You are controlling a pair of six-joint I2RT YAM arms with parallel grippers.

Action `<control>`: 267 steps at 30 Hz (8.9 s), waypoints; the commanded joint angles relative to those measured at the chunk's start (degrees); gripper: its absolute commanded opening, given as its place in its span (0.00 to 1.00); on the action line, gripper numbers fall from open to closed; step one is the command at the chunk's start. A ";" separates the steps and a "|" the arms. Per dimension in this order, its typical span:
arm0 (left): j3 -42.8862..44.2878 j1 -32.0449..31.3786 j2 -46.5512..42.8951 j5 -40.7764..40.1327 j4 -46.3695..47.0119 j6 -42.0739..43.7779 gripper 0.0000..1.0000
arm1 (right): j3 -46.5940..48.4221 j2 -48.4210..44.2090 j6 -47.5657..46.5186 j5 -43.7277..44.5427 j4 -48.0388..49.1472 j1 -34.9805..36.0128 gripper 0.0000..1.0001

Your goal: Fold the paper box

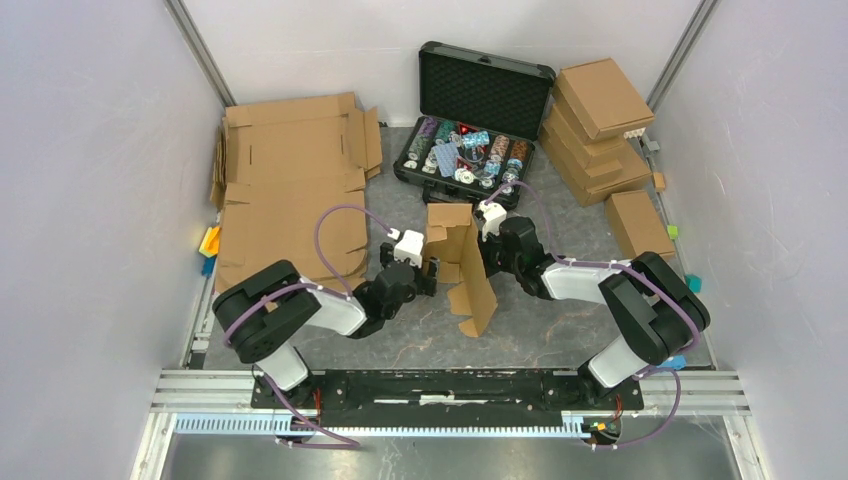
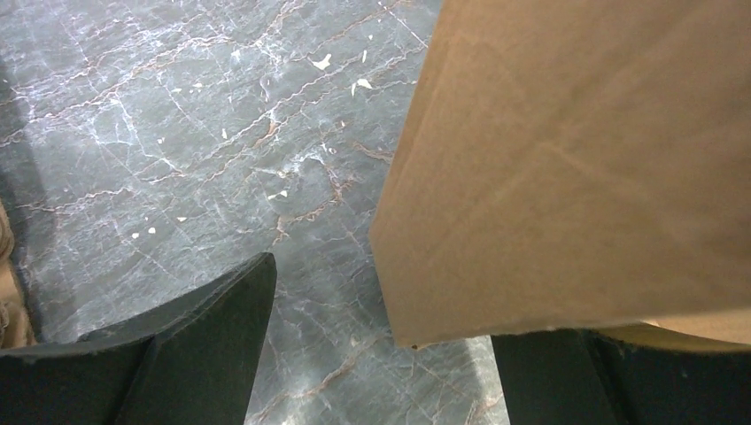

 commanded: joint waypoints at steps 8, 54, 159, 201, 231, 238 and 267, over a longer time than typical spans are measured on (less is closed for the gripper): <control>-0.83 -0.61 9.92 -6.15 5.87 -1.02 0.86 | 1.28 -2.17 -0.93 -0.03 1.22 0.30 0.03; -11.39 -12.28 -35.47 0.01 -21.62 -26.01 0.02 | 2.78 -2.29 0.56 -0.70 1.34 0.30 0.04; 31.60 28.35 -13.43 45.01 -44.53 -4.53 0.14 | -16.82 -72.06 7.42 17.52 -35.75 2.36 0.97; 1.54 26.17 -37.29 35.41 -29.05 -11.26 0.13 | -18.55 -25.05 46.53 23.73 4.67 14.85 0.72; -12.03 24.50 -55.04 37.90 -20.74 -11.89 0.14 | -4.65 -5.20 46.30 27.00 -4.18 19.87 0.49; -13.26 24.45 -57.38 39.20 -20.74 -11.85 0.14 | -3.21 -3.25 46.45 29.57 -5.10 20.24 0.03; -10.67 24.41 -49.11 46.89 -32.67 -22.69 0.83 | -3.02 -21.75 5.71 38.45 -31.79 9.58 0.11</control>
